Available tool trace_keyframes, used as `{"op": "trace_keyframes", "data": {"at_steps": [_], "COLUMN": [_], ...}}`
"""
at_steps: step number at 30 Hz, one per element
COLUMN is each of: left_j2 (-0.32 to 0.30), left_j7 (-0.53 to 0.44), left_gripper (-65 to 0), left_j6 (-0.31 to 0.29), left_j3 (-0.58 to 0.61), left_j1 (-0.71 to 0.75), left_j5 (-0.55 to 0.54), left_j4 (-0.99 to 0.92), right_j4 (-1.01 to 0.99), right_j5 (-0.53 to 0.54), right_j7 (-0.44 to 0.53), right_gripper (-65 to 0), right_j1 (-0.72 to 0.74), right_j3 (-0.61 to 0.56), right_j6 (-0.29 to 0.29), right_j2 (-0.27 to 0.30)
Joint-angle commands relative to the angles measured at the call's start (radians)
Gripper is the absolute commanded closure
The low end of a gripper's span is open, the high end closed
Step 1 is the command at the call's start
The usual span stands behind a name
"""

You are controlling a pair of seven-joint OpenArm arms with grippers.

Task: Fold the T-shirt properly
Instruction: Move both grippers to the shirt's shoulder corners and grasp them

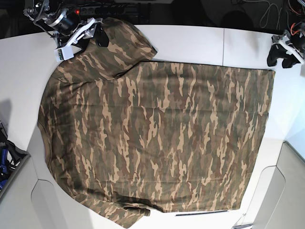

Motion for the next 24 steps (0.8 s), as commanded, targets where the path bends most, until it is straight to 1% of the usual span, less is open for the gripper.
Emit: {"op": "trace_keyframes", "data": {"at_steps": [1, 4, 11, 18, 24], "left_j2": [-0.027, -0.04, -0.039, -0.038, -0.033], "left_j7": [-0.016, -0.016, -0.016, -0.08, -0.083], "left_gripper": [-45.6, -45.6, -45.6, -45.6, -45.5], "left_j6": [-0.004, -0.005, -0.016, -0.015, -0.015], "left_j3": [-0.01, -0.01, 0.032, 0.117, 0.143], "left_j1": [-0.016, -0.072, -0.157, -0.162, -0.162], "left_j5": [-0.017, -0.024, -0.032, -0.031, -0.032], "left_j4": [-0.015, -0.098, -0.25, -0.268, -0.267], "right_j4": [0.011, 0.011, 0.011, 0.011, 0.011], "right_j5": [-0.003, -0.003, -0.003, -0.003, -0.003], "right_j7": [0.004, 0.004, 0.006, 0.007, 0.007], "right_gripper": [-34.7, -34.7, -34.7, -34.7, -34.7], "right_j1": [-0.003, -0.003, -0.003, -0.003, -0.003], "right_j3": [0.002, 0.002, 0.002, 0.002, 0.002], "right_j6": [0.003, 0.003, 0.003, 0.003, 0.003], "right_j2": [0.005, 0.005, 0.005, 0.005, 0.005]}}
